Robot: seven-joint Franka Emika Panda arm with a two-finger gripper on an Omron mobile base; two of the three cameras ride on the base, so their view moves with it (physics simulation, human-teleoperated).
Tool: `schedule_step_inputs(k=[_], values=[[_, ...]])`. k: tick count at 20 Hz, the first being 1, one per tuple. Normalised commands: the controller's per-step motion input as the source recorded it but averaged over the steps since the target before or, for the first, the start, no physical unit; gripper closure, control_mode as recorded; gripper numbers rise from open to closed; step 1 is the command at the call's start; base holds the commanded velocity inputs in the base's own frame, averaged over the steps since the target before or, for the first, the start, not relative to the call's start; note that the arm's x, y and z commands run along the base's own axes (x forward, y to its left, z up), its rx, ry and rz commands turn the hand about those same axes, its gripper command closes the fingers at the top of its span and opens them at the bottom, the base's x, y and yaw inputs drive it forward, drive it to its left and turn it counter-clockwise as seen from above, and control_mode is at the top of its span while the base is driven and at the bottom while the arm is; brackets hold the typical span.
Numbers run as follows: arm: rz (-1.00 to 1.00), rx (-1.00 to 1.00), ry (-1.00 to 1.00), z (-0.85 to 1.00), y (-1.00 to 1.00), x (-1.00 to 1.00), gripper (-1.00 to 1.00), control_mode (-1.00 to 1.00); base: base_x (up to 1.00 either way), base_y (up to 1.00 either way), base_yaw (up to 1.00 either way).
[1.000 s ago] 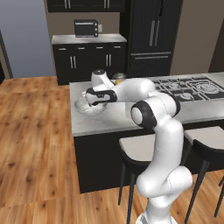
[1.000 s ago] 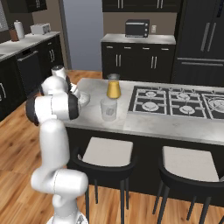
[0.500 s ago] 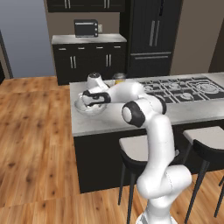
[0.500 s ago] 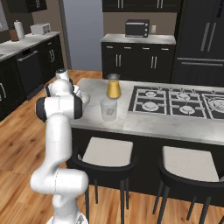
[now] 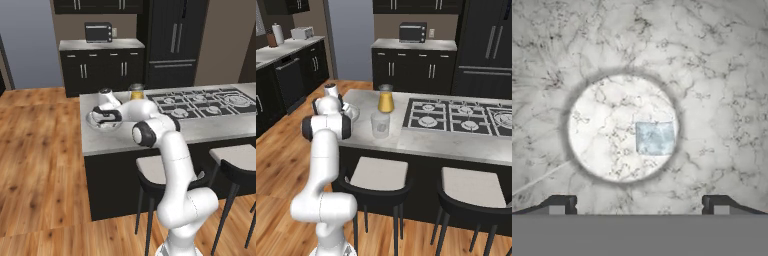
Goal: There are two ice cubes in the ice bowl. Place both ice cubes in the glass cup.
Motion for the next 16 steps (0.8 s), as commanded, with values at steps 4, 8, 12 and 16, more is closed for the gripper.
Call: schedule_step_inputs(k=[4, 8, 12, 16], values=[[0.0, -0.03, 0.01, -0.52, -0.15, 0.26, -1.0, -1.0, 0.0, 0.0, 0.0], [0.0, -0.01, -0.04, -0.45, 0.0, 0.57, -1.0, -1.0, 0.0, 0.0, 0.0], [0.04, -0.06, -0.08, -0.76, -0.21, 0.43, -1.0, -1.0, 0.0, 0.0, 0.0], [0.02, -0.06, 0.04, -0.94, -0.6, -0.01, 1.0, -1.0, 0.0, 0.0, 0.0]])
